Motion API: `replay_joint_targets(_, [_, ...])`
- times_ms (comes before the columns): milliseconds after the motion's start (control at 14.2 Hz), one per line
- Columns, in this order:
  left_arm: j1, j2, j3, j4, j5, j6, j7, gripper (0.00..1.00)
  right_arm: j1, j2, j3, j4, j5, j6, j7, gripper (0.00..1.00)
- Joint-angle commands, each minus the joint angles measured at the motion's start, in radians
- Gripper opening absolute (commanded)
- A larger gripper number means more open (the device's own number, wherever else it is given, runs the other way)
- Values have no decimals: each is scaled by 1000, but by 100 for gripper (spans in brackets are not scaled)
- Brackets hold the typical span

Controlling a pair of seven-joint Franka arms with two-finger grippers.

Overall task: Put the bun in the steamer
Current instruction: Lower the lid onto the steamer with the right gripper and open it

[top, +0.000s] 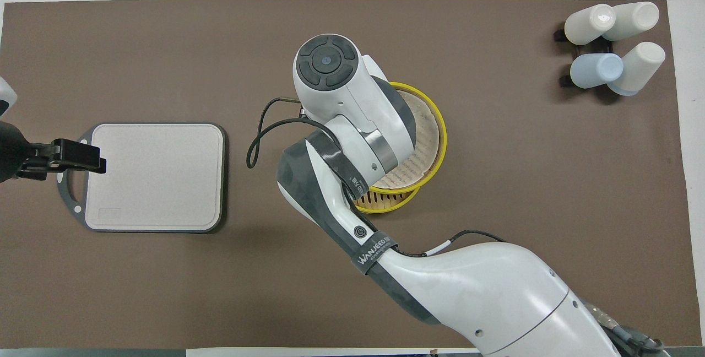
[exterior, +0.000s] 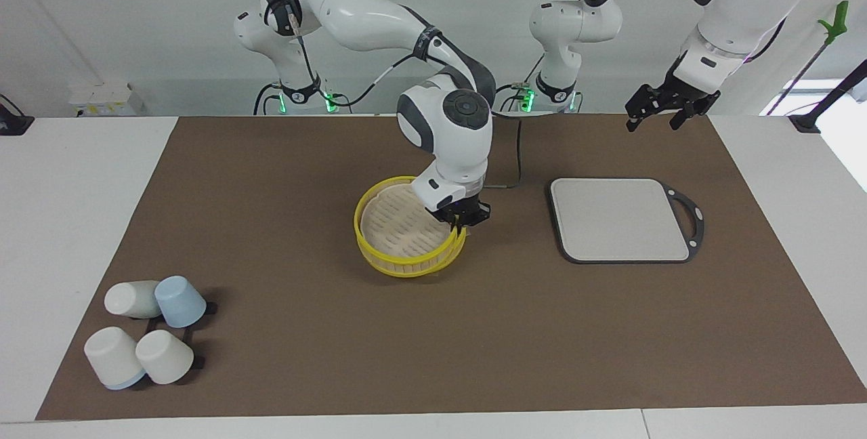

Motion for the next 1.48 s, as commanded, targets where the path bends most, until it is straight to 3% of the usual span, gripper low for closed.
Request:
replay_joint_targets(0, [7, -7, 4, 23, 18, -30, 17, 100, 17, 13, 4, 37, 23, -38, 44, 0])
replay_joint_targets(281, [-7, 13, 17, 55, 69, -22, 49, 100, 29, 12, 2, 37, 31, -47, 48, 0])
replay_joint_targets(421, [-17, 80, 26, 101, 70, -30, 50, 100, 32, 12, 4, 37, 31, -42, 48, 0])
replay_joint_targets(562, [-91, 102, 101, 163, 72, -45, 50, 100, 32, 12, 4, 34, 31, -33, 48, 0])
replay_joint_targets(1054, [-148, 105, 146, 158, 69, -30, 52, 100, 41, 6, 4, 19, 43, -10, 47, 0])
replay_joint_targets(1405, [-149, 112, 147, 146, 67, -15, 55, 100, 40, -16, 4, -55, 38, 31, 39, 0])
